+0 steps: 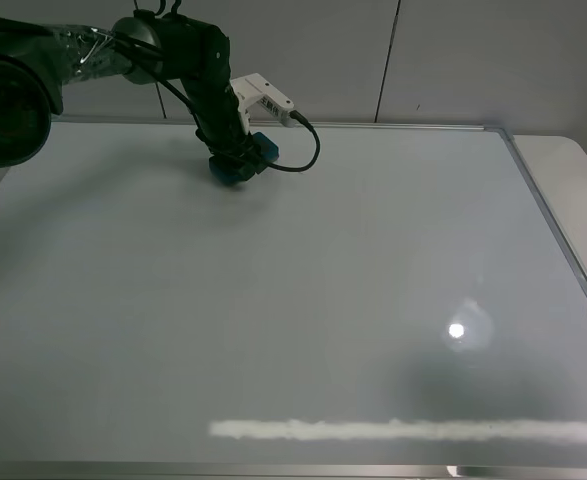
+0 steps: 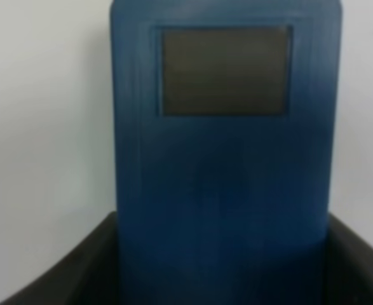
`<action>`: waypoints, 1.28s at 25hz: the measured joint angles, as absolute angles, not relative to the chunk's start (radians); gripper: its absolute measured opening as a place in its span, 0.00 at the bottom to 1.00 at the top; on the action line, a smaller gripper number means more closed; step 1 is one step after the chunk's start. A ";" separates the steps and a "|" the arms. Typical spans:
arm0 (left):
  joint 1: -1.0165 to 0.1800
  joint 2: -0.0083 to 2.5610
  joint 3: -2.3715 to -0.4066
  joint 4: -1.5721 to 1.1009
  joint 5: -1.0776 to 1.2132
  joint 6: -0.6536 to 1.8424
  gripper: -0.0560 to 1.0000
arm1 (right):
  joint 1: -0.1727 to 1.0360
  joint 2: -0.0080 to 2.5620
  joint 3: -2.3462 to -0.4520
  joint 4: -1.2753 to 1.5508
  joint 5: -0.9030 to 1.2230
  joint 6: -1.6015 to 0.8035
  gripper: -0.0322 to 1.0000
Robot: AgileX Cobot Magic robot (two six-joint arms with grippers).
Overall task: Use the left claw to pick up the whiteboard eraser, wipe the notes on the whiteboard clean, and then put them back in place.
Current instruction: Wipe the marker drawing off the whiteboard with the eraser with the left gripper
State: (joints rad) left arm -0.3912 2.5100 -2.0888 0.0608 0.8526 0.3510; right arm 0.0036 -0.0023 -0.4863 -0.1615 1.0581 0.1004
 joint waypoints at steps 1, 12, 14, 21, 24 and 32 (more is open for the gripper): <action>-0.387 2.509 -2.091 0.061 0.857 0.348 0.58 | 0.004 -0.002 -0.486 -0.162 1.058 0.100 0.99; -0.468 2.508 -2.095 0.104 0.910 0.309 0.57 | 0.004 -0.002 -0.486 -0.162 1.058 0.100 0.99; -0.508 2.508 -2.095 0.095 0.912 0.309 0.57 | 0.004 -0.002 -0.486 -0.162 1.058 0.100 0.99; -0.631 2.511 -2.095 0.057 0.912 0.309 0.57 | 0.004 -0.002 -0.486 -0.162 1.058 0.100 0.99; -0.655 2.513 -2.095 0.050 0.913 0.309 0.57 | 0.004 -0.002 -0.486 -0.162 1.058 0.100 0.99; -0.626 2.513 -2.095 0.021 0.918 0.308 0.57 | 0.004 -0.002 -0.486 -0.162 1.058 0.100 0.99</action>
